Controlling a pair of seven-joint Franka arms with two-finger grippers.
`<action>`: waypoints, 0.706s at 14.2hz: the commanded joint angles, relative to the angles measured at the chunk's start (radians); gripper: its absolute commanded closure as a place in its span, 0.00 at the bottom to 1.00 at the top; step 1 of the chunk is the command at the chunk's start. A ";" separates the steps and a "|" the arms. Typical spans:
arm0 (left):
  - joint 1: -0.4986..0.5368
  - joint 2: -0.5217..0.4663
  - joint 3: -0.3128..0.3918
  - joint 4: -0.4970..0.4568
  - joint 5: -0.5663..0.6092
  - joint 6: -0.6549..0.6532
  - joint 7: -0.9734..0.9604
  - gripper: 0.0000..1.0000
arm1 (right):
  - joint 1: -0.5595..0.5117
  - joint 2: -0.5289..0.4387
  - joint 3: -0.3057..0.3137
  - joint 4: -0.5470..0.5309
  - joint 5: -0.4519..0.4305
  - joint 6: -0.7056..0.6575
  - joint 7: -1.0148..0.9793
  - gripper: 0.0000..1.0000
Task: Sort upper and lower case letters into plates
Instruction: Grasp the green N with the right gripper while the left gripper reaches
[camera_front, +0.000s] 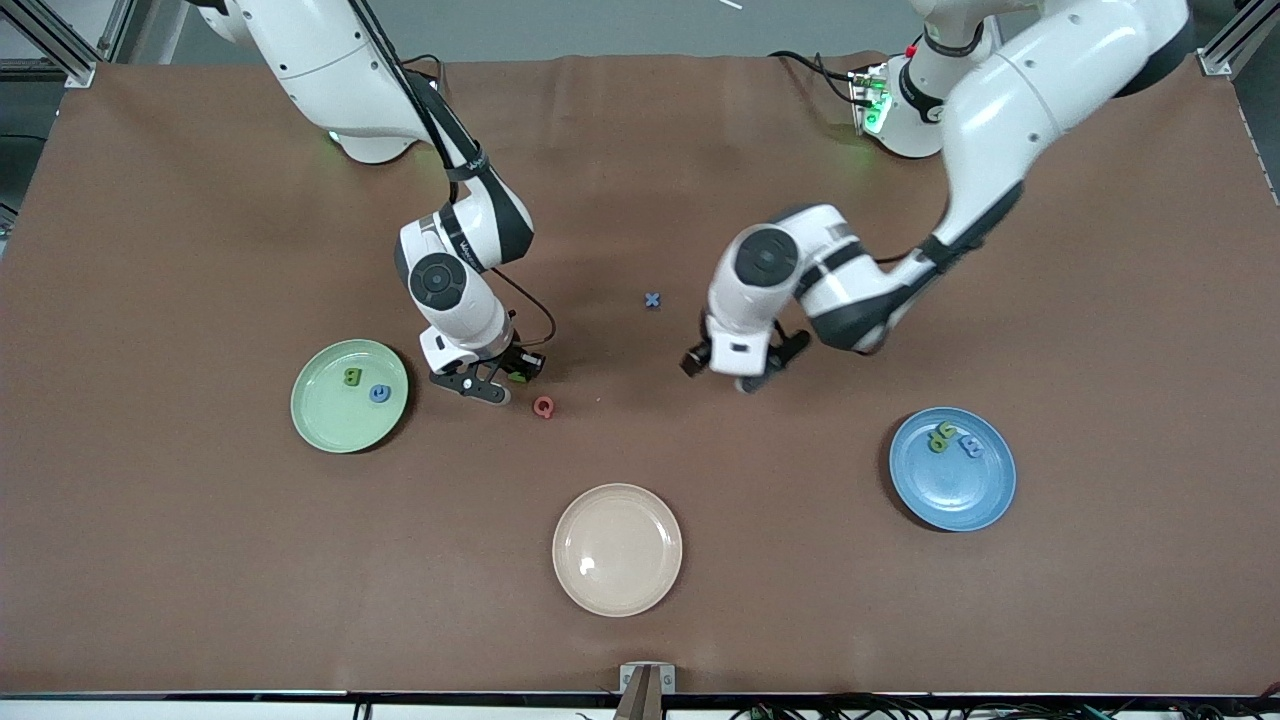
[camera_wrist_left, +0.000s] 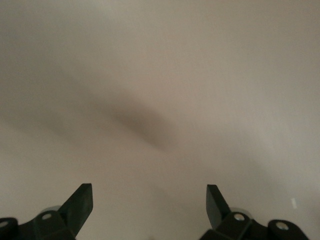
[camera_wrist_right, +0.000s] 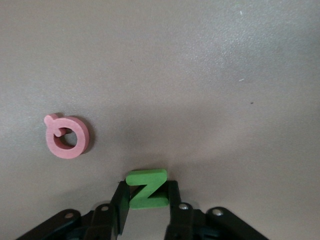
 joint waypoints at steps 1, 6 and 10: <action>-0.094 -0.003 0.055 -0.001 0.005 0.049 -0.102 0.02 | -0.010 -0.007 -0.028 -0.006 -0.004 -0.011 -0.006 0.99; -0.206 -0.006 0.097 -0.041 0.006 0.069 -0.303 0.08 | -0.044 -0.110 -0.147 0.026 -0.002 -0.220 -0.244 1.00; -0.249 -0.005 0.100 -0.073 0.057 0.077 -0.400 0.17 | -0.175 -0.150 -0.209 0.017 -0.002 -0.274 -0.557 1.00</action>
